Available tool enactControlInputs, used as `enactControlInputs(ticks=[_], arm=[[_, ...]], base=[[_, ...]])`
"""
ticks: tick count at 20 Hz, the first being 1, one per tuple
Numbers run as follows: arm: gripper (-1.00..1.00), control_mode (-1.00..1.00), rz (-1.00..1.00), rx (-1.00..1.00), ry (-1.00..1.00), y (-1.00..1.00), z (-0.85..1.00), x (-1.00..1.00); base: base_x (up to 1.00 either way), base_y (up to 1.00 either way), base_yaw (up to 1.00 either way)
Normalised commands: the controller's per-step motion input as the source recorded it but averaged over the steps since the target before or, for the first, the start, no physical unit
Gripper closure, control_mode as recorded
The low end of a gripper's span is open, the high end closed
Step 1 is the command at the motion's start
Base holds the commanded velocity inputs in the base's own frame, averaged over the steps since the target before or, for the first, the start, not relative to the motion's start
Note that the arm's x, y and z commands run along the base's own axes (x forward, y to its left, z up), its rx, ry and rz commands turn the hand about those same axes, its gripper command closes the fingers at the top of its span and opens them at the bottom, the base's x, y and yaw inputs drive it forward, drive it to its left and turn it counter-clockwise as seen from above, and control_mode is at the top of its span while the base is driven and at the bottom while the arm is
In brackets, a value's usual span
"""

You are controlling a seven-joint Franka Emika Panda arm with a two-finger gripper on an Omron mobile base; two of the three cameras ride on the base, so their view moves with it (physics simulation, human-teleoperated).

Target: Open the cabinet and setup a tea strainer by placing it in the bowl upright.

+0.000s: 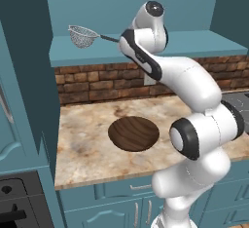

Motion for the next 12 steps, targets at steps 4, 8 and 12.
enactControlInputs(ticks=[4, 8, 12], arm=[[-1.00, -1.00, 0.01, -0.09, 0.00, 0.15, -0.13, 0.23], [-1.00, -1.00, 0.01, -0.08, 0.00, 0.17, -0.11, 0.23], [-1.00, -1.00, 0.00, -0.05, 0.00, 0.14, -0.02, 0.28]], base=[[0.00, 0.00, 0.00], [0.00, 0.00, 0.00], [0.00, 0.00, 0.00]])
